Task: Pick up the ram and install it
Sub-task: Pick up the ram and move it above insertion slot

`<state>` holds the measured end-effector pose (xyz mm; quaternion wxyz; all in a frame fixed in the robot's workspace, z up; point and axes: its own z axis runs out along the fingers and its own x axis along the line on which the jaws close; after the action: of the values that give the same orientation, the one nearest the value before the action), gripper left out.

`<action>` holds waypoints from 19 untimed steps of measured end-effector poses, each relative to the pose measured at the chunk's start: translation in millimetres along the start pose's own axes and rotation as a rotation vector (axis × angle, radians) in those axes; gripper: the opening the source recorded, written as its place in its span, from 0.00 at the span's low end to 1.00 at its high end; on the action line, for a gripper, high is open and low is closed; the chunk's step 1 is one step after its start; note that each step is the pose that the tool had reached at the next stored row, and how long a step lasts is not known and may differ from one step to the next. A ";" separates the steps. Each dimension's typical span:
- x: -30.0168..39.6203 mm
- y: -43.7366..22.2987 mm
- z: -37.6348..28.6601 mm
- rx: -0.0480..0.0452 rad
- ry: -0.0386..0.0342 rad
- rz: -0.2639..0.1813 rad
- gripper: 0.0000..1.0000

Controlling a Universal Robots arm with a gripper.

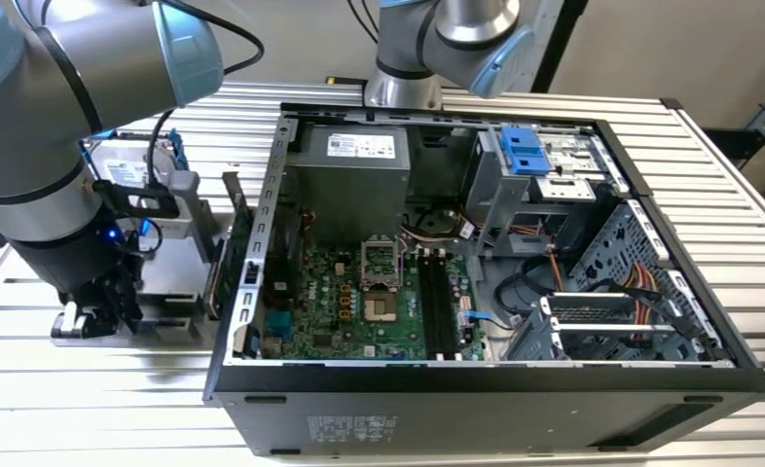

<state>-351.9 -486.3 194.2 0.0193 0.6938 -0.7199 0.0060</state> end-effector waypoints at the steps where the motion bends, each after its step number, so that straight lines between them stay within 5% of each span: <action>1: 0.0 0.0 0.0 0.0000 0.0000 0.000 1.00; 6: -0.1 0.0 -0.1 -0.0001 0.0001 0.000 1.00; 7: -0.1 0.0 0.0 -0.0001 0.0001 0.000 0.00; 19: -0.3 0.0 0.0 0.0000 0.0000 0.000 0.00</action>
<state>-351.9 -486.1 194.2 0.0193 0.6938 -0.7199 0.0060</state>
